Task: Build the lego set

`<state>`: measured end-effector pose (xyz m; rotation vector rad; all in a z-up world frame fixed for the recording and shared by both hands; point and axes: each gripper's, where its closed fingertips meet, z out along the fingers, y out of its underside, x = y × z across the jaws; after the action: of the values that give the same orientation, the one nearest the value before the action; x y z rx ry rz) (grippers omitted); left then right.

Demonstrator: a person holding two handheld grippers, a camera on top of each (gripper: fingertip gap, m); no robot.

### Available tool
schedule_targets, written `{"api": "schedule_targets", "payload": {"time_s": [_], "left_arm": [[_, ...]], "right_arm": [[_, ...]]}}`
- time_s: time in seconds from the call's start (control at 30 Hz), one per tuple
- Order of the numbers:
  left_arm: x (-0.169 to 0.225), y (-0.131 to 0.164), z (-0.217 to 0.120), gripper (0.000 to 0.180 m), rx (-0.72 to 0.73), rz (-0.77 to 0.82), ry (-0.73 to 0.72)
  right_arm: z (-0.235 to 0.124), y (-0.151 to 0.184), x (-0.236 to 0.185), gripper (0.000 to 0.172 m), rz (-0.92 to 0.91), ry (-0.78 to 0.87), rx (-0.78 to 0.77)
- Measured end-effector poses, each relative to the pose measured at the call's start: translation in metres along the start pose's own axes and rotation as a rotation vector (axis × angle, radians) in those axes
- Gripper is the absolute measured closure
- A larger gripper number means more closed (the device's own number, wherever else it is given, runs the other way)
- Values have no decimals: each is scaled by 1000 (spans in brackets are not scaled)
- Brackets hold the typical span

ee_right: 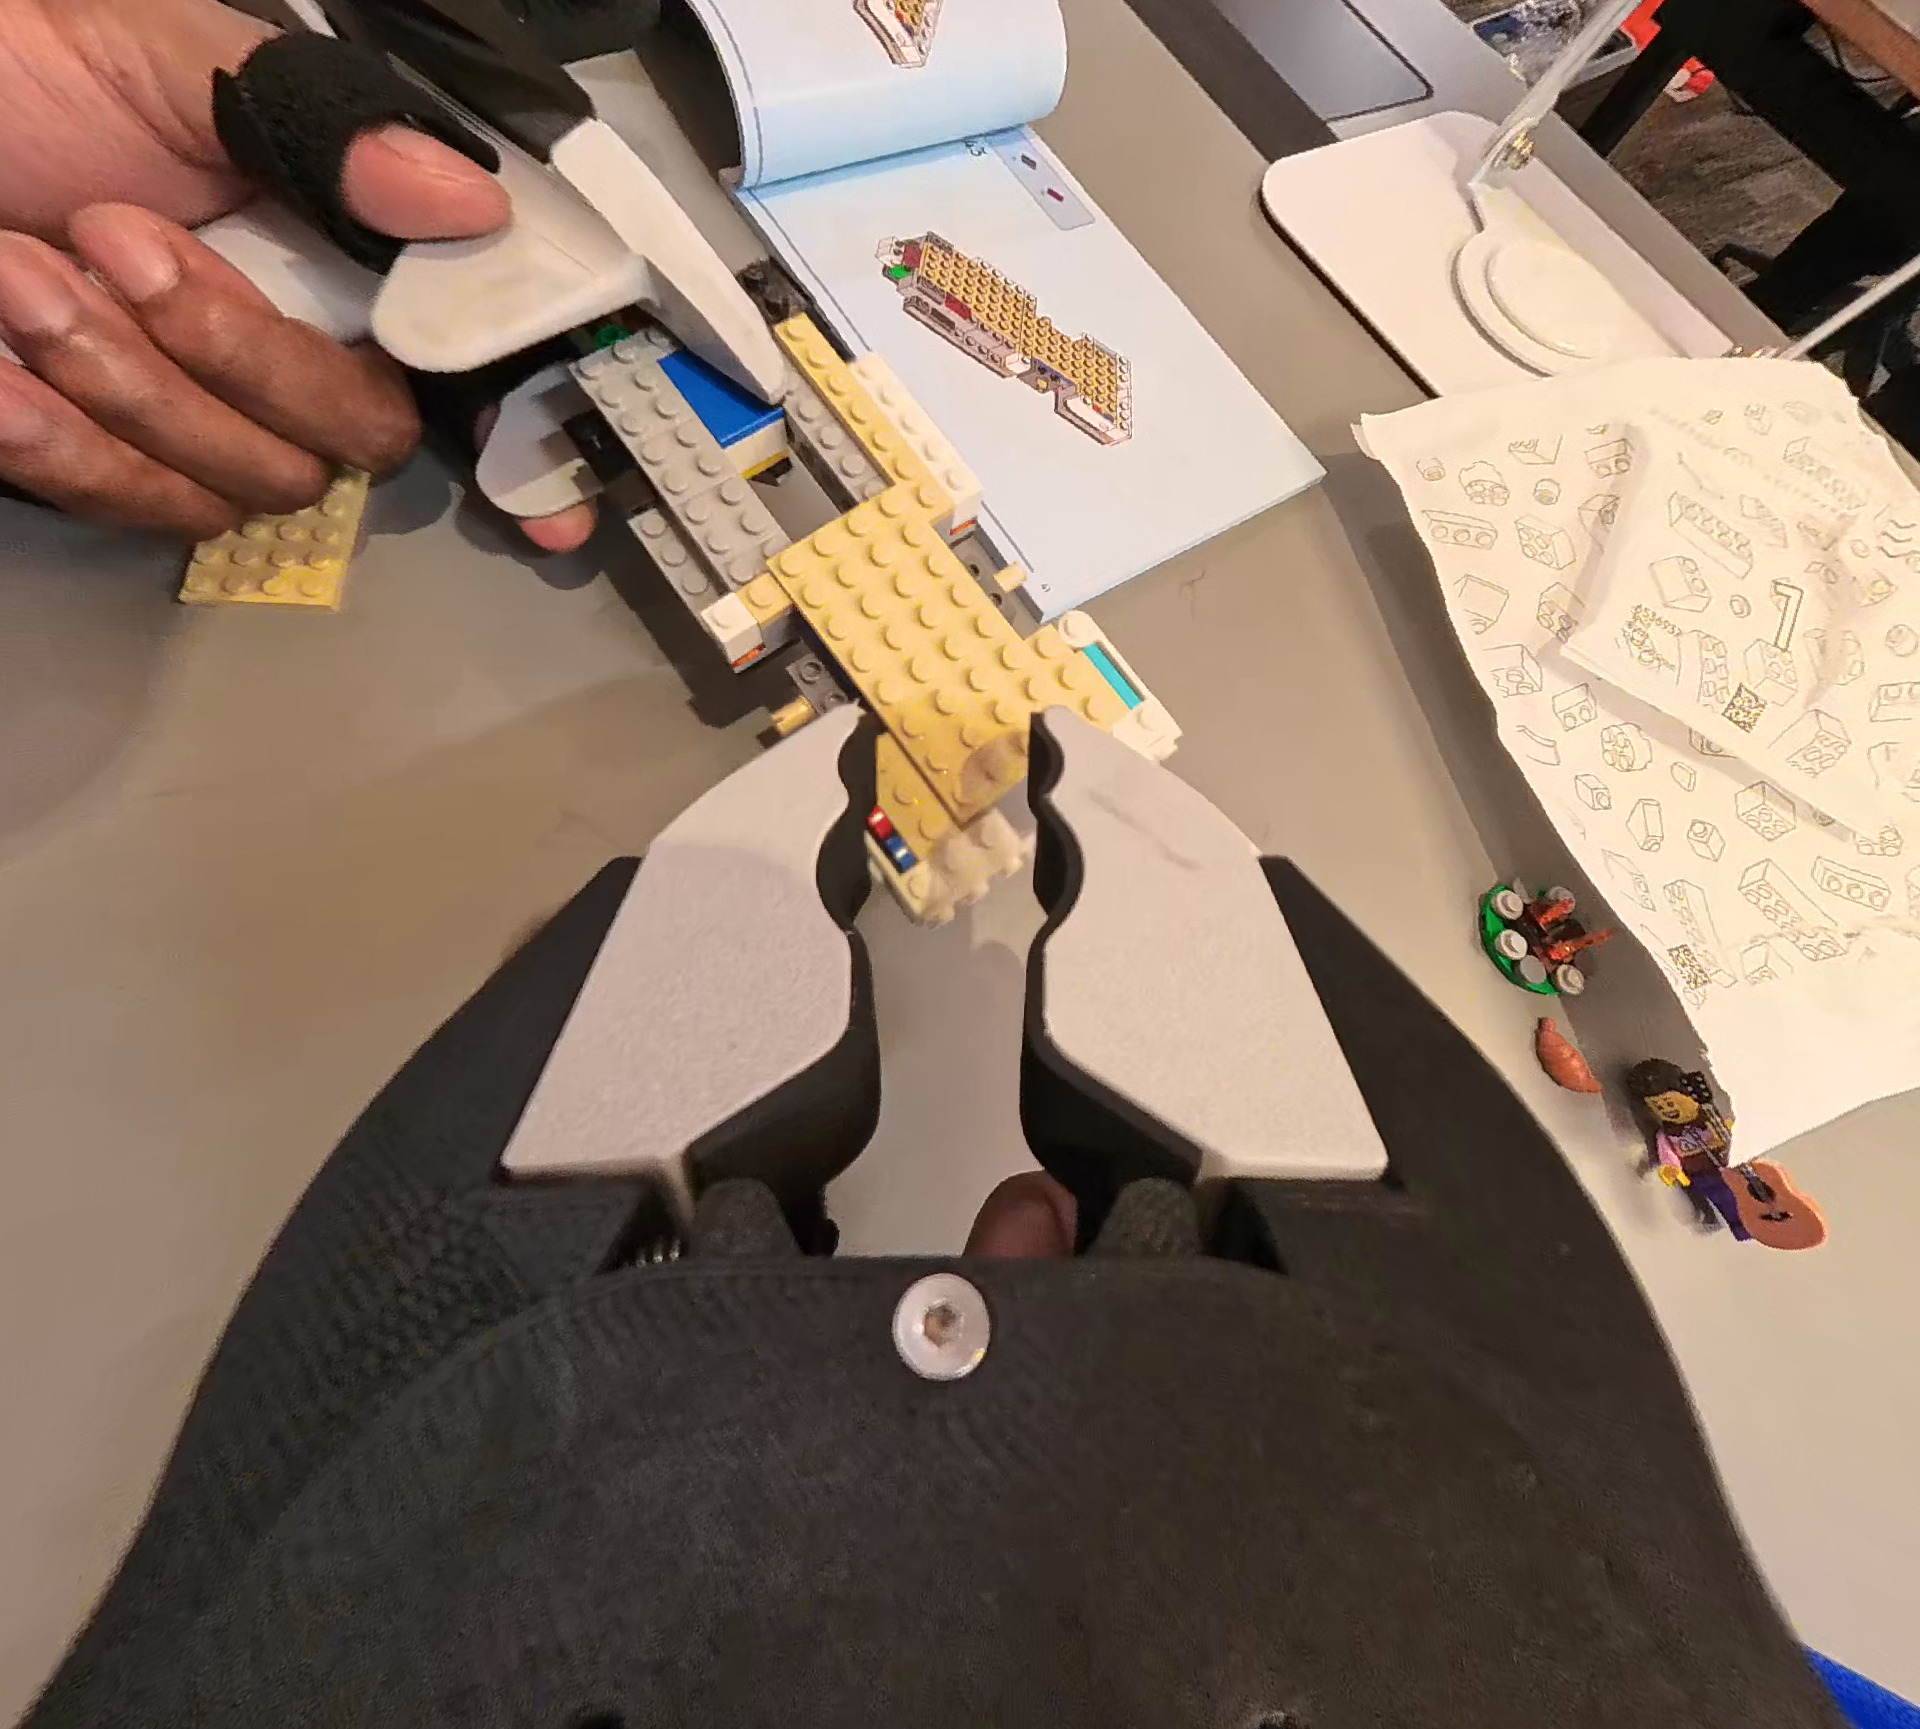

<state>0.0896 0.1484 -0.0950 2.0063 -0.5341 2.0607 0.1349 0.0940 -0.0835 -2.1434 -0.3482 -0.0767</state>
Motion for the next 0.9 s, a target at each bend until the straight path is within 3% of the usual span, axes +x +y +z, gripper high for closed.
{"api": "schedule_targets", "payload": {"time_s": [0.37, 0.9], "left_arm": [[0, 0, 1, 161, 1, 7, -6], [-1, 5, 4, 161, -11, 24, -18]], "right_arm": [[21, -25, -43, 143, -35, -6, 66], [30, -30, -46, 143, 27, -36, 34]]}}
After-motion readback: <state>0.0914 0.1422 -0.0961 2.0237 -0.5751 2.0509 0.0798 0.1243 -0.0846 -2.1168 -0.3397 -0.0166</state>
